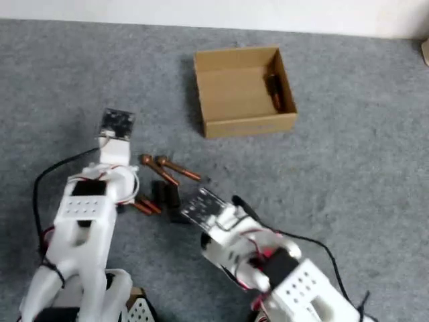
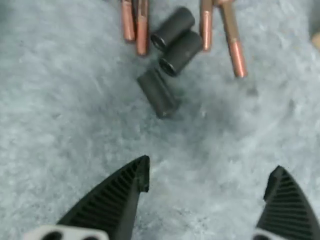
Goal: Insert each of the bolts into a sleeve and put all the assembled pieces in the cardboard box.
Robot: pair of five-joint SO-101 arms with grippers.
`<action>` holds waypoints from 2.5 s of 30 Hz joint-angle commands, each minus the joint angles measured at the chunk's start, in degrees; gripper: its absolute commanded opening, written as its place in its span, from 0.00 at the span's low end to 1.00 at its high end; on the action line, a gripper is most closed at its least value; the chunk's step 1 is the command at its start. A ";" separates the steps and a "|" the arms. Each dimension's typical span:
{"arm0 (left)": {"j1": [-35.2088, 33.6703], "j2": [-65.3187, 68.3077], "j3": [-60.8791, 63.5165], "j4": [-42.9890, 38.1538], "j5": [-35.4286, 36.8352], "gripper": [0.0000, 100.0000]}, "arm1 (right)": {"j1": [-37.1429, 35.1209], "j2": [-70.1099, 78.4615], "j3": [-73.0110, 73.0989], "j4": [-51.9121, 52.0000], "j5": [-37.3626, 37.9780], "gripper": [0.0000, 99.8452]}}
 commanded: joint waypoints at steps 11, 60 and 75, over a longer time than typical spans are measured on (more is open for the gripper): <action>-13.76 -12.35 5.05 -2.29 8.62 0.01 | -6.99 52.18 -30.20 -10.77 6.33 0.33; -8.75 -14.11 7.16 -5.27 8.35 0.01 | 2.24 32.13 -15.16 -15.87 3.08 0.00; -0.04 15.08 -14.81 4.57 18.64 0.13 | 7.69 24.84 -8.92 -18.95 1.14 0.00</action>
